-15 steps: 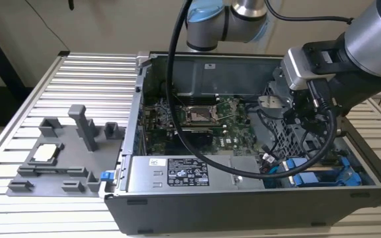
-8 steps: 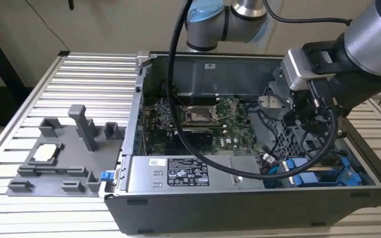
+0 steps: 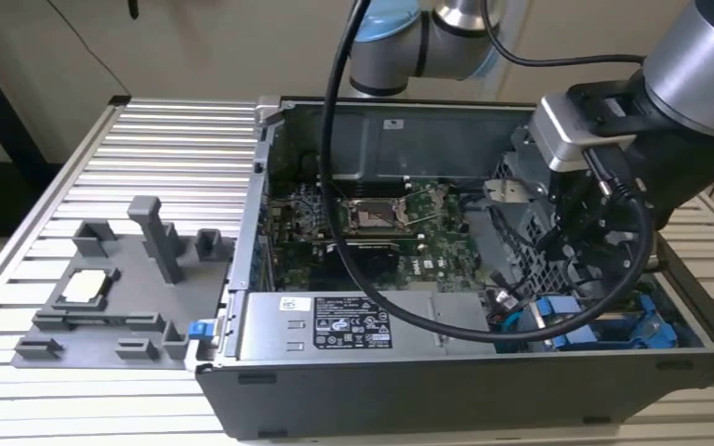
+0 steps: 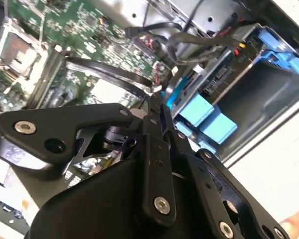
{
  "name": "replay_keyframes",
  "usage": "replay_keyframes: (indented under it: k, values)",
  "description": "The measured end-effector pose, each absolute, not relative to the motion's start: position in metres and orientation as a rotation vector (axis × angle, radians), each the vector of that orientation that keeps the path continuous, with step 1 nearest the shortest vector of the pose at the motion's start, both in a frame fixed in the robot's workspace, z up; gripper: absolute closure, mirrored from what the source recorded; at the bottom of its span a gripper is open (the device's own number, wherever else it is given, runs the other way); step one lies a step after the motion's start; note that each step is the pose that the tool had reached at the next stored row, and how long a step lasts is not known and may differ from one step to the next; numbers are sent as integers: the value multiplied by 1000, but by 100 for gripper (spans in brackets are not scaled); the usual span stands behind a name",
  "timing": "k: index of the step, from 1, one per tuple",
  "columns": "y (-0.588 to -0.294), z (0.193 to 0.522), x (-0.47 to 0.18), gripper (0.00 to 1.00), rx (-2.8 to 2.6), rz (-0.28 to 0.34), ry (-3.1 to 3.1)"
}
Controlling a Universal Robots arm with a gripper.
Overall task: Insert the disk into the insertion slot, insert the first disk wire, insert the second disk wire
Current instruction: 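Insert the second disk wire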
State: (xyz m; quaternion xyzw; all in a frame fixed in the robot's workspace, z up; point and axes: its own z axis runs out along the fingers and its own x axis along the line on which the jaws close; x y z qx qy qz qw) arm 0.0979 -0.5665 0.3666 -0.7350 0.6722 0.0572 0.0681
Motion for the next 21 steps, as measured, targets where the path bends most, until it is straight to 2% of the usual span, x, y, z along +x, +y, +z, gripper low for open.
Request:
replay_keyframes:
  k: [8, 21]
  values:
    - [-566, 364, 101, 84, -2263, 73, 2067]
    - [-569, 360, 134, 84, -2262, 73, 2068]
